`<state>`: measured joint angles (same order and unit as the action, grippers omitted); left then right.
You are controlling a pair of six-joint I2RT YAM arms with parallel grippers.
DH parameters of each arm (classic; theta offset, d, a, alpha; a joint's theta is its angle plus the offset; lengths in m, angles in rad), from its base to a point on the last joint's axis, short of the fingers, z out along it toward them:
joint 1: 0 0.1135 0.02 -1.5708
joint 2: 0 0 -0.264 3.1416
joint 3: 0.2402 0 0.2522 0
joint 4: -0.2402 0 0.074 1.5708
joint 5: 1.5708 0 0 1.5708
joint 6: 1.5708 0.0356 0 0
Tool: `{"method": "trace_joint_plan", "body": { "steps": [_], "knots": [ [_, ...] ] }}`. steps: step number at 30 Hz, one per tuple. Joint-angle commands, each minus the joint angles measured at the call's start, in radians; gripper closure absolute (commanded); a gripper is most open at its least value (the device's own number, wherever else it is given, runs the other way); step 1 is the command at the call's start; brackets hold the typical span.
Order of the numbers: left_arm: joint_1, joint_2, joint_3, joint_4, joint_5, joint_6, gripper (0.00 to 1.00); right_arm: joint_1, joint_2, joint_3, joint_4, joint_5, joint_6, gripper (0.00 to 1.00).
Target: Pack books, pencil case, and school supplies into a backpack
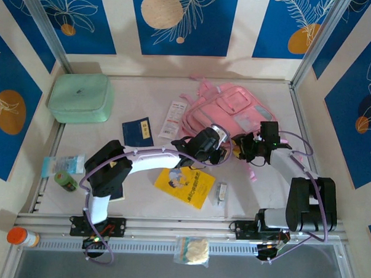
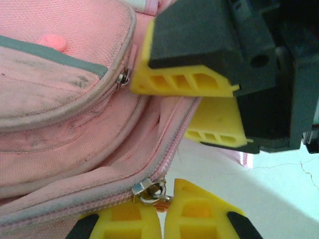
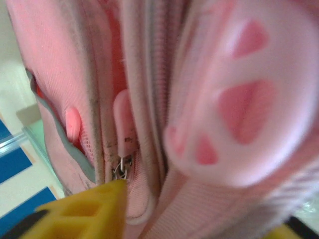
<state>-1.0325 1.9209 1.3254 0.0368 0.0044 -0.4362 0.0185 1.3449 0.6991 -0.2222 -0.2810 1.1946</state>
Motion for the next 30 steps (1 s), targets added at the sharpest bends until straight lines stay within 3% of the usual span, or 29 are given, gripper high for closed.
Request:
{"method": "trace_joint_plan", "body": {
  "steps": [1,8,13,17,21,25,30],
  "knots": [
    [-0.016,-0.031,0.041,0.033,0.044,0.006,1.00,-0.023,0.010,0.049,0.010,0.051,-0.051,0.73],
    [-0.016,-0.086,-0.036,0.060,0.065,-0.020,1.00,-0.163,0.017,0.050,-0.006,0.035,-0.189,0.99],
    [0.015,-0.149,-0.146,0.031,0.029,-0.050,1.00,-0.308,0.027,0.093,-0.037,-0.004,-0.260,1.00],
    [0.051,-0.191,-0.219,0.016,0.007,-0.041,1.00,-0.338,0.049,0.171,-0.088,-0.032,-0.305,1.00],
    [0.068,-0.199,-0.220,0.013,0.019,-0.016,1.00,-0.308,0.041,0.199,-0.129,-0.051,-0.334,0.86],
    [0.068,-0.167,-0.159,0.002,0.074,0.002,1.00,-0.304,0.003,0.183,-0.203,-0.050,-0.341,0.58],
    [0.068,-0.144,-0.100,0.000,0.118,0.038,1.00,-0.279,-0.076,0.129,-0.244,-0.056,-0.349,0.47]
  ]
}}
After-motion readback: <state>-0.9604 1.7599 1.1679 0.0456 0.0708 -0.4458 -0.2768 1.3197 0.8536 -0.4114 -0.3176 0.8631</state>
